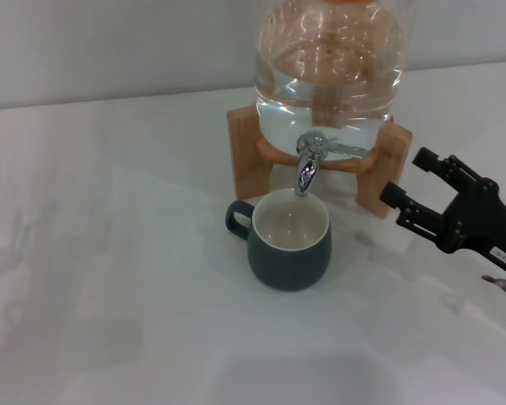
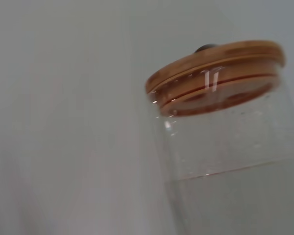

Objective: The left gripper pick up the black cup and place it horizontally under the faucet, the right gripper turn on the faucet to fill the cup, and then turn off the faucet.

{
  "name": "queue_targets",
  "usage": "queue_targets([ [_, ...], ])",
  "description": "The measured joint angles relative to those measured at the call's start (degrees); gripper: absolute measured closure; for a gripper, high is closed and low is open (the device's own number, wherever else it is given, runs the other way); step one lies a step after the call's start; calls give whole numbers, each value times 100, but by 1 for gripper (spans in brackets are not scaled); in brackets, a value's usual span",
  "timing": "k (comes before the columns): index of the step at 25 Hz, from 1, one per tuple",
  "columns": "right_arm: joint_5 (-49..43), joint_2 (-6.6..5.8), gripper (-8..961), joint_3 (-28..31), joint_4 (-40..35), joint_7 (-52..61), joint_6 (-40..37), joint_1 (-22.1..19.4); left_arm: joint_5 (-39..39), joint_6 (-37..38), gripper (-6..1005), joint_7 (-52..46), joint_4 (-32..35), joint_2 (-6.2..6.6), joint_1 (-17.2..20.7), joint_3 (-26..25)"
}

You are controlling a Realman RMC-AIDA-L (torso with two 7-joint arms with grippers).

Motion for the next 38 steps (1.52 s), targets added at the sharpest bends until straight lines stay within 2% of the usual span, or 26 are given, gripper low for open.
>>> queue_targets([
  [13,-6,14,92,-239,-29,181,162,446,1,-32,226,-25,20,-5,27,202],
  [38,-4,13,92,-693,-60,346,164,683,0,-158,226,-28,18,2,-50,233],
])
